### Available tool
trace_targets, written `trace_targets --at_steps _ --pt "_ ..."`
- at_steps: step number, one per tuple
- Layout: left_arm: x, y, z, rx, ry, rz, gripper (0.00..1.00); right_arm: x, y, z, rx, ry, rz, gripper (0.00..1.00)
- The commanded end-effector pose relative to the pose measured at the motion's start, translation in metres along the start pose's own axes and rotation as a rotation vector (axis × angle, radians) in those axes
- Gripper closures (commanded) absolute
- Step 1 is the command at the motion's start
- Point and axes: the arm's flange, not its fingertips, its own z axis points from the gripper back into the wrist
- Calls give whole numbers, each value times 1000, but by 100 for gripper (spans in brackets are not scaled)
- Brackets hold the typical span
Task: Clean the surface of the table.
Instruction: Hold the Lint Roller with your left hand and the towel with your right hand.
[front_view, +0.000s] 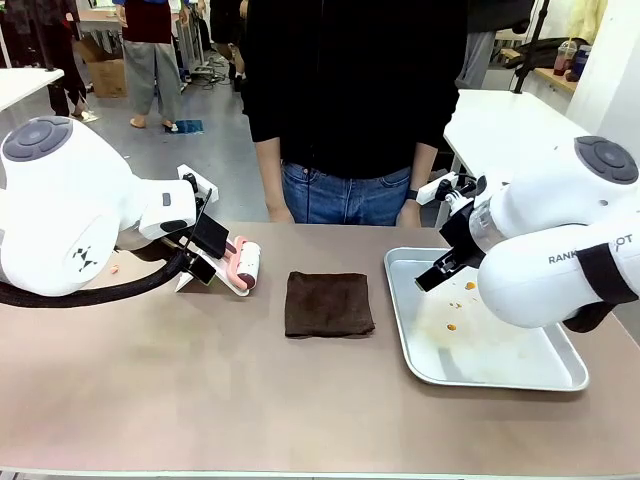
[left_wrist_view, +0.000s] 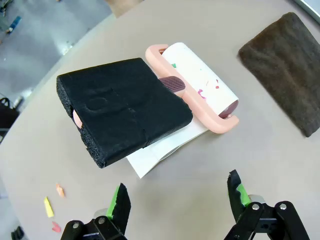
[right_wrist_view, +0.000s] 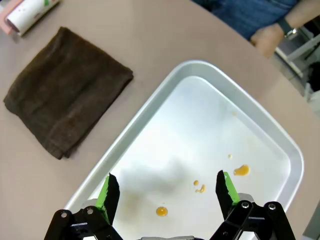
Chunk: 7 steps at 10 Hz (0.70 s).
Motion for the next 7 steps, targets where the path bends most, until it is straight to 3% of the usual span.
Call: trace_targets --at_steps 1,7 --pt "0 0 0 0 0 -1 0 0 0 0 0 0 -1 0" --pt "0 0 0 0 0 -1 0 0 0 0 0 0 -1 0"
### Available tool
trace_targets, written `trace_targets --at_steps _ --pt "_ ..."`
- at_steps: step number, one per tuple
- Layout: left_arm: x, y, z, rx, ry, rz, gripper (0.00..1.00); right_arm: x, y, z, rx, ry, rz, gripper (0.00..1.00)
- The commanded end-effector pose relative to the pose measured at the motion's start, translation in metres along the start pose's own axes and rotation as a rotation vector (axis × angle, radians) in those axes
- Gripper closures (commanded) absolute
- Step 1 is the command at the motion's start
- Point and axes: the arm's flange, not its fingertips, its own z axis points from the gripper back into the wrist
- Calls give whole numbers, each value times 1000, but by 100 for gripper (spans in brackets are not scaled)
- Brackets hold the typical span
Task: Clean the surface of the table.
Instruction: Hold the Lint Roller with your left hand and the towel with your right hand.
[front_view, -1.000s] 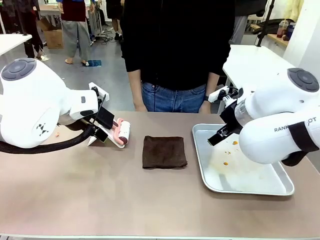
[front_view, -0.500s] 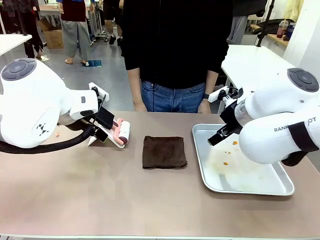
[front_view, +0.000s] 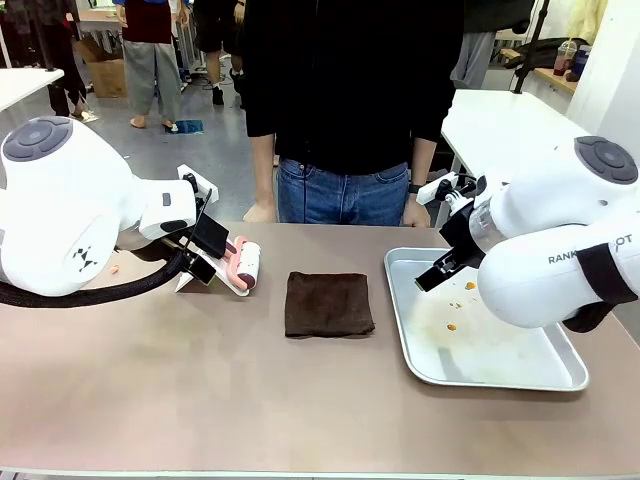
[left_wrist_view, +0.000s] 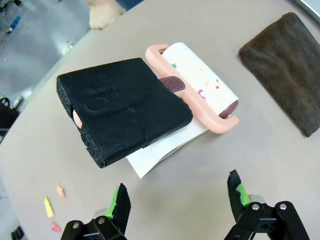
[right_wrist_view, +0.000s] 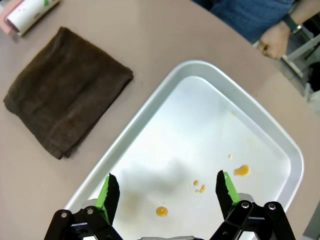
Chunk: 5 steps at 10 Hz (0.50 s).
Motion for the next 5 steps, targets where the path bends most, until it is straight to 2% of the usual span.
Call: trace_targets --at_steps 1,2,3,5 --pt "0 0 0 0 0 -1 0 0 0 0 0 0 -1 0" --pt "0 0 0 0 0 0 0 0 0 0 0 0 0 0" --pt "-3 0 14 -40 9 5 0 3 -2 9 77 56 -21 0" --pt "-15 12 64 -165 4 141 0 7 -10 50 183 103 -229 0"
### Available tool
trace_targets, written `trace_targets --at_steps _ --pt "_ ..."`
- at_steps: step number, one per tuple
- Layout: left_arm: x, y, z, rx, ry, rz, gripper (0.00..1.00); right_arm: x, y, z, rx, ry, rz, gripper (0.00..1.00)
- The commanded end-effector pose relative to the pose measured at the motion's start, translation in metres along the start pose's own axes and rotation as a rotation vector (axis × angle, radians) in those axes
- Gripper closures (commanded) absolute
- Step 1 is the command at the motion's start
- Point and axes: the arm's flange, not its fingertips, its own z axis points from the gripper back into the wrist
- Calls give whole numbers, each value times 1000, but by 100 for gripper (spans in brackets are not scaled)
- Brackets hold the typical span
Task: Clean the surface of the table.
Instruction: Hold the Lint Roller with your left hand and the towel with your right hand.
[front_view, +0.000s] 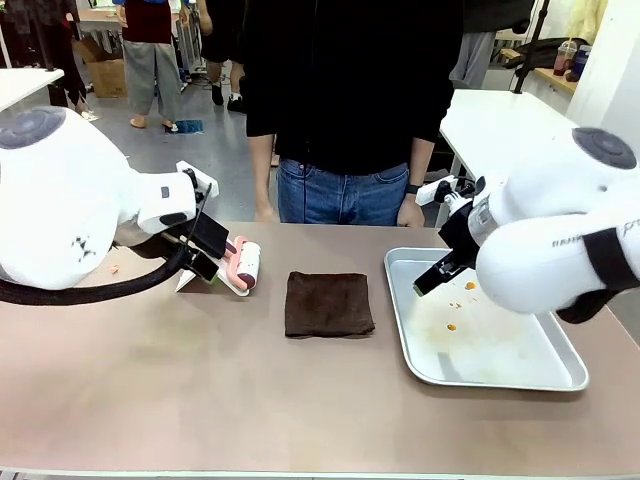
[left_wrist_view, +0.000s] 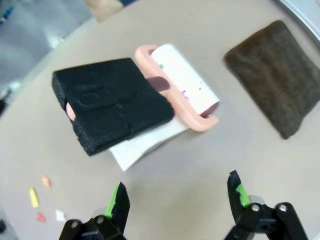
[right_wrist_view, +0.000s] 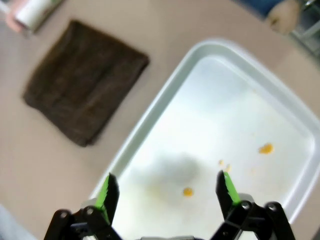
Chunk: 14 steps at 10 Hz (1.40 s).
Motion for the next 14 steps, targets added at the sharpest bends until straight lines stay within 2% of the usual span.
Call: trace_targets --at_steps 1,2,3,4,6,9,11,13,14 --pt "-24 19 65 -60 40 220 0 -1 -19 59 149 49 -217 0" --pt "-32 23 91 -103 20 293 0 -11 -29 80 237 46 -306 0" --pt "-42 28 111 -196 0 332 0 -26 -45 100 336 21 -391 0" --pt "-55 45 129 -347 -49 355 0 -47 -69 119 431 -33 -512 0" --pt "-87 95 144 -524 -175 501 0 -91 -122 133 626 -148 -723 0" --pt "-160 170 143 -624 -316 696 0 -163 -187 140 805 -366 -934 0" --pt "-194 194 139 -621 -377 775 0 -208 -211 138 848 -489 -1036 0" --pt "-224 205 136 -615 -476 864 0 -239 -221 130 856 -538 -1104 0" --pt "-234 206 134 -571 -506 926 0 -245 -224 127 847 -533 -1135 0"
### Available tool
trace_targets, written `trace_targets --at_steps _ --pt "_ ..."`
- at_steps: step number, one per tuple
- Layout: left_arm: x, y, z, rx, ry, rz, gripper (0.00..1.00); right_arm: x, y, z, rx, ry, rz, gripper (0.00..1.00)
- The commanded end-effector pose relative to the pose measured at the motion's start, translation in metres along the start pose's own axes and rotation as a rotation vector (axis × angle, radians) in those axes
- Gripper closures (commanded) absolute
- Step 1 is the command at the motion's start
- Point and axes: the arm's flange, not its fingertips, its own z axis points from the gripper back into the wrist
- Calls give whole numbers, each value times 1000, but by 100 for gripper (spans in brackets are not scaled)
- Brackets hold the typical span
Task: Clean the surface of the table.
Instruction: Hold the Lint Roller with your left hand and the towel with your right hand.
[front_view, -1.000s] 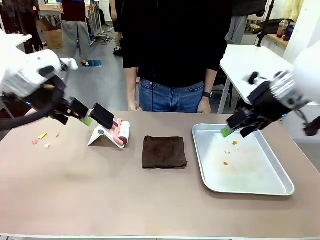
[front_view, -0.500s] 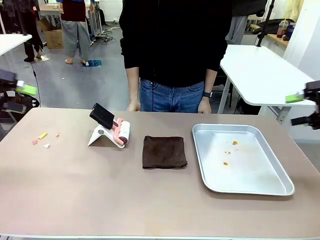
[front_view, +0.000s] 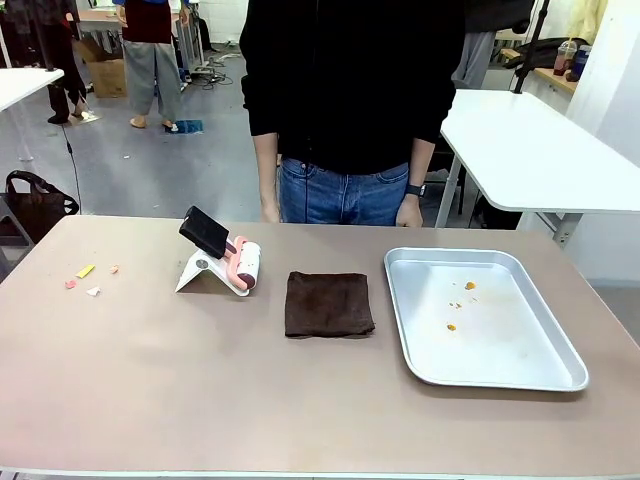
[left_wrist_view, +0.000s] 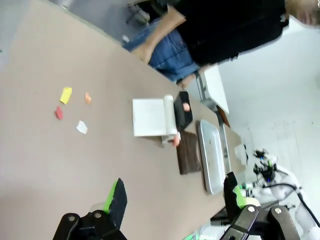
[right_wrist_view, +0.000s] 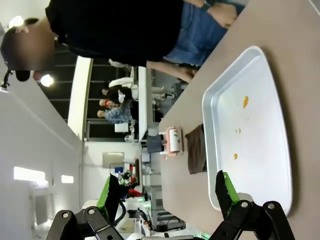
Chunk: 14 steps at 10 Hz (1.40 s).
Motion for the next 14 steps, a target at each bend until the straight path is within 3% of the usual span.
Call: trace_targets --at_steps 1,2,5,7,10,14 --pt "-45 3 -16 74 -92 -15 0 -34 -15 -17 -54 -83 53 0" --pt "0 0 0 0 0 0 0 0 0 0 0 0 0 0" --pt "-1 7 2 28 -20 19 0 0 -10 1 -26 -6 -3 0" --pt "9 -14 -11 26 -56 13 0 -12 12 -12 -132 -70 102 0" --pt "40 -79 -64 22 3 -82 0 -41 70 -88 -310 13 308 0" --pt "59 -163 -174 126 271 -207 0 -87 141 -218 -385 255 536 0"
